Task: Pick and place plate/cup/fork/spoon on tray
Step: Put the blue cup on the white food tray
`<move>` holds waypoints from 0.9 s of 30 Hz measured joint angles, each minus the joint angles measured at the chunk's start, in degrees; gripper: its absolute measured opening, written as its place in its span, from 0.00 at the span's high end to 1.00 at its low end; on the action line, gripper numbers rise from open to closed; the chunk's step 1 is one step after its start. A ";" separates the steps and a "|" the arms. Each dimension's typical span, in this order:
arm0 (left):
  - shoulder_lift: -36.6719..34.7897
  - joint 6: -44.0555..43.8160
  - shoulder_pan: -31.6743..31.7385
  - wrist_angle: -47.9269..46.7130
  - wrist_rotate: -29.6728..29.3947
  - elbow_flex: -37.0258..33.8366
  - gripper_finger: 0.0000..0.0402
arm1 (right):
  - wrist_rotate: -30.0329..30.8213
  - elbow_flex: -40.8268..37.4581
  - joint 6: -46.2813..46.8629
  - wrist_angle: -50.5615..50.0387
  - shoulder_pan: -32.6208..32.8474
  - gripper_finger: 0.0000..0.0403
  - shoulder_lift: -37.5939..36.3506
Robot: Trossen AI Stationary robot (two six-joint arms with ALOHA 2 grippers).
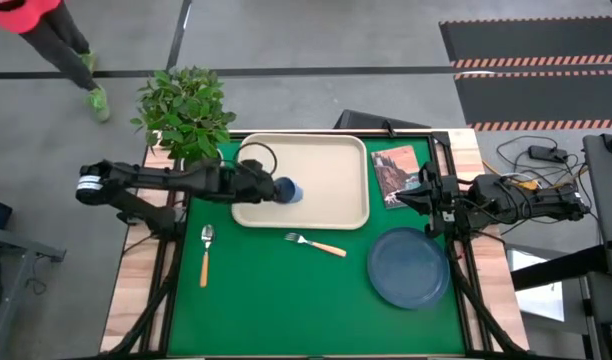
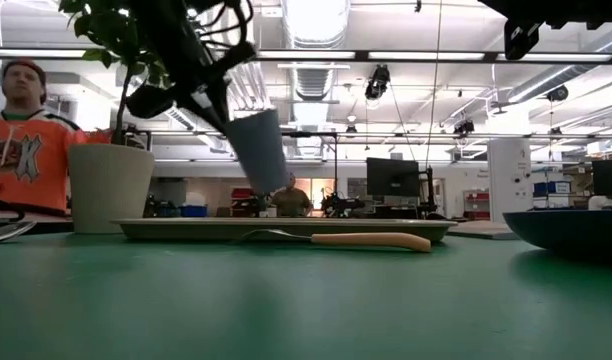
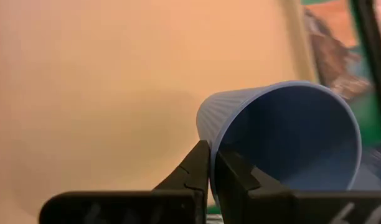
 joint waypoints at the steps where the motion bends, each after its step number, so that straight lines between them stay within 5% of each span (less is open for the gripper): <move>1: 0.00 0.00 0.85 -0.49 -0.04 -0.17 1.00 | 0.00 0.00 0.02 0.00 0.00 0.98 0.00; 13: 0.07 0.95 8.57 -4.63 3.81 -0.86 1.00 | 0.00 0.00 0.00 -1.29 0.00 0.98 0.00; 27: 0.76 -2.21 10.08 -8.56 7.73 -0.86 1.00 | 0.01 0.00 0.00 -2.54 0.01 0.98 -0.02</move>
